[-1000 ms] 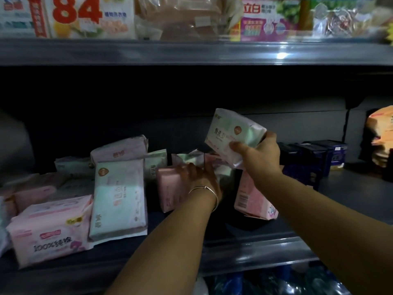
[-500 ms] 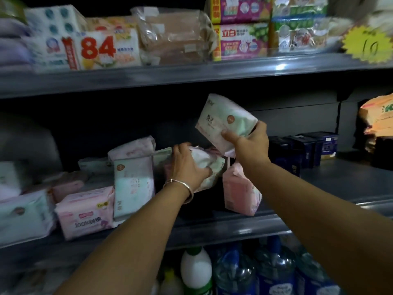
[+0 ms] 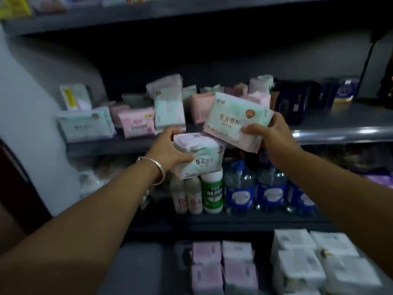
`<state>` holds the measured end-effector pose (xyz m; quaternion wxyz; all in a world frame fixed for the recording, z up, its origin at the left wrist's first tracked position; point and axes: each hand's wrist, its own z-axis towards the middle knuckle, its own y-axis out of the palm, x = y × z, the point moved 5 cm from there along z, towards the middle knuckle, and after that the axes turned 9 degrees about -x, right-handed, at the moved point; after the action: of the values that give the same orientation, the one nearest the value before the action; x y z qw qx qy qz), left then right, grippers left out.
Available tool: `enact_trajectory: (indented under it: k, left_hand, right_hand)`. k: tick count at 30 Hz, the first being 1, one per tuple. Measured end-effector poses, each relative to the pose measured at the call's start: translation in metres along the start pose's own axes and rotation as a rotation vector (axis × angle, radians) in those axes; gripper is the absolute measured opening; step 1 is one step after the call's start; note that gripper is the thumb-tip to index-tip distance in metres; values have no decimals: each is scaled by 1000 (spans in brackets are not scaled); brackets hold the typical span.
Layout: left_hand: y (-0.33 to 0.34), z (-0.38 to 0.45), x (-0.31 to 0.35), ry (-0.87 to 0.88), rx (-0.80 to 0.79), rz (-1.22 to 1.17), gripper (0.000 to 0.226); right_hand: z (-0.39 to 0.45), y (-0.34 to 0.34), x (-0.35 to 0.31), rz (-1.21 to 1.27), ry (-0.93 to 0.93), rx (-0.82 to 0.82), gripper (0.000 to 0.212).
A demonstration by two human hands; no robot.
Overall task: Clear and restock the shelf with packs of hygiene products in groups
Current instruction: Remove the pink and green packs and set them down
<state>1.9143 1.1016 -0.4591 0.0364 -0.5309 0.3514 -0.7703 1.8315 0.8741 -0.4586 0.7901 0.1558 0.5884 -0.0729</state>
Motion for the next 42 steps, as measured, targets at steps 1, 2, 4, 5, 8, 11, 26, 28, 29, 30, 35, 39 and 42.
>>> enact_trajectory:
  k: [1,2,4,5,8,11,26,28,29,30,35,39,42]
  left_hand:
    - [7,-12,-15,-46,-22,46,69]
    - [15,-23,-30,-94,-52,112,75]
    - [37,-45,-64,-192,-148,240,79]
    - [51,-55,-83,-231,-209,285,76]
    - [87,-82,-133,-302,-361,365,68]
    - [115,-102,-180,-326,-430,381,65]
    - [247,-143,-304,-447,-683,382,59]
    - [257,-149,-311,-448,-656,369,55]
    - [261,-151,-316,-461,-629,348,52]
    - [264,-153,-320,-474,-595,325,51]
    - [258,-156,-334,-502,-406,276,48]
    - [253,-162,-350,-581,-346,264,50]
    - [263,-165,-352,-583,-318,234,55]
  right_hand:
    - [-13,-1,10,-8,33,-23,58]
    - [-24,-3,22,-30,65,-49,63]
    - [-48,-9,57,-79,153,-106,73]
    - [-59,-13,78,-112,199,-125,74]
    - [-88,-26,137,-258,324,-155,59]
    - [-110,-35,195,-337,471,-194,54]
    - [-181,-93,356,-729,719,-454,61]
    - [-186,-88,366,-789,697,-487,61]
    - [-188,-85,370,-818,692,-503,60]
    - [-190,-84,374,-844,687,-510,60]
    - [-197,-87,386,-895,651,-453,60]
    - [-206,-91,395,-939,656,-462,55]
    - [-212,-84,410,-932,636,-426,58]
